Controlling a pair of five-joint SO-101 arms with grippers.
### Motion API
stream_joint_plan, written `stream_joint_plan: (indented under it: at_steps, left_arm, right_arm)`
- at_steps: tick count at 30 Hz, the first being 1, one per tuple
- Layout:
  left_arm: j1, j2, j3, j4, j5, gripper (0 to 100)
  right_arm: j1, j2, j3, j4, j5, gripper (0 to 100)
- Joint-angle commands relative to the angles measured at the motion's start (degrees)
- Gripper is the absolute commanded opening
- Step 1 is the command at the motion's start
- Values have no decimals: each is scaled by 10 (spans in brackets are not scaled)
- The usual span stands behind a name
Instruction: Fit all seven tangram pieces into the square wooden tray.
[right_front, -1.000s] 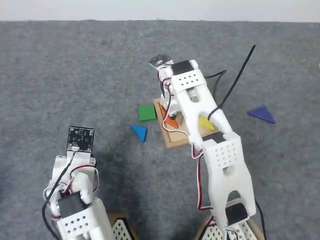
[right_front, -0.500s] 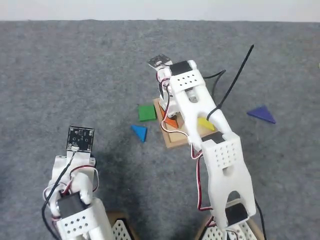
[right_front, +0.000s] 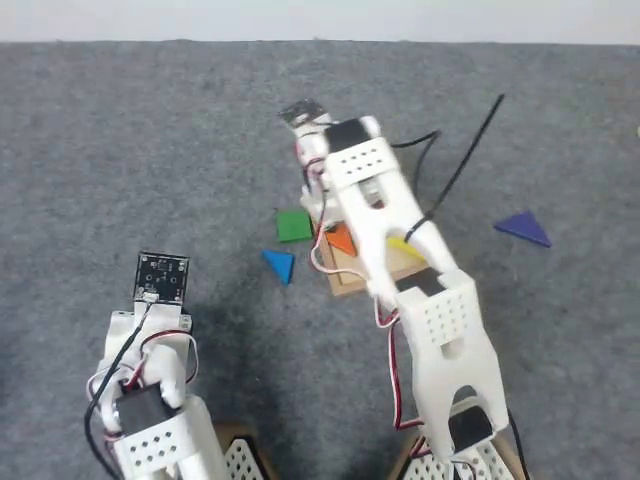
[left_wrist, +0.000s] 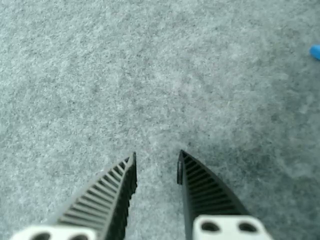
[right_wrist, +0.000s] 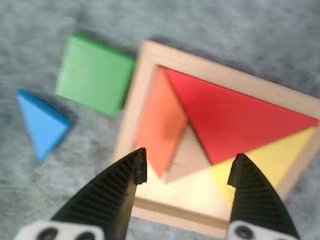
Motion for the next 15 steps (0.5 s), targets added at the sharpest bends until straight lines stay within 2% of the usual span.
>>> stream_joint_plan:
  at_steps: [1, 6, 12, 15]
  left_arm:
    - [-1, -4, -4, -6, -4, 133]
    - [-1, -4, -4, -6, -4, 133]
    - [-1, -4, -4, -6, -4, 133]
    - [-1, -4, -4, -6, -4, 133]
  right_arm:
    - [-39, -36, -28, -55, -11, 266]
    - [-63, 3, -32, -113, -18, 270]
    - [-81, 14, -32, -128, -113, 270]
    - [-96, 15, -32, -125, -135, 270]
